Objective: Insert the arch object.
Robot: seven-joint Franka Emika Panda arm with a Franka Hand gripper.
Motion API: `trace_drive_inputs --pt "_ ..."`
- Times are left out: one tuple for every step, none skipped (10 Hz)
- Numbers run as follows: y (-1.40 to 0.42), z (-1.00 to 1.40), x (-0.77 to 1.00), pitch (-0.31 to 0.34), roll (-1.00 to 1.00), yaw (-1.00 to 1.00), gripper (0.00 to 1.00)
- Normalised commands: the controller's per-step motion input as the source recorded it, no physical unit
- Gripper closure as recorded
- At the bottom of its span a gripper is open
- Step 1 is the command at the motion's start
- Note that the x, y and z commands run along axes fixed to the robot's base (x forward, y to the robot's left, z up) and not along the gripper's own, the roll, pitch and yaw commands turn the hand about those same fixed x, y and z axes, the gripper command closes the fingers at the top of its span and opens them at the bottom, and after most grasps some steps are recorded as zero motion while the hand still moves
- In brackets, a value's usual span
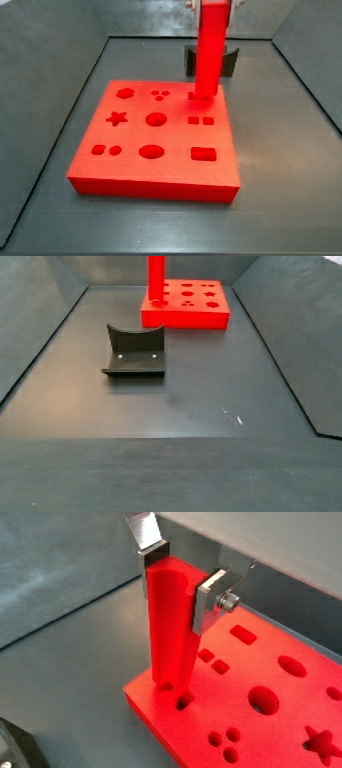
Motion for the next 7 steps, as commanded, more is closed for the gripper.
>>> trace_drive_inputs --pt "0.00 -0.37 -0.06 0.000 -0.05 0.00 1.00" --pt "0.00 -0.38 -0.01 0.000 -0.04 0.00 1.00" --pt "0.00 -0.40 0.00 0.000 0.00 0.00 1.00" --pt "0.05 -0.38 -0.10 0.000 0.00 0.00 1.00" --pt "0.09 -0.27 -0.24 0.000 0.00 -0.08 1.00" --pt "0.04 -0.22 -0.28 0.000 -0.05 -0.09 1.00" --pt "0.01 -0.22 -0.26 0.000 -0.07 -0.07 1.00"
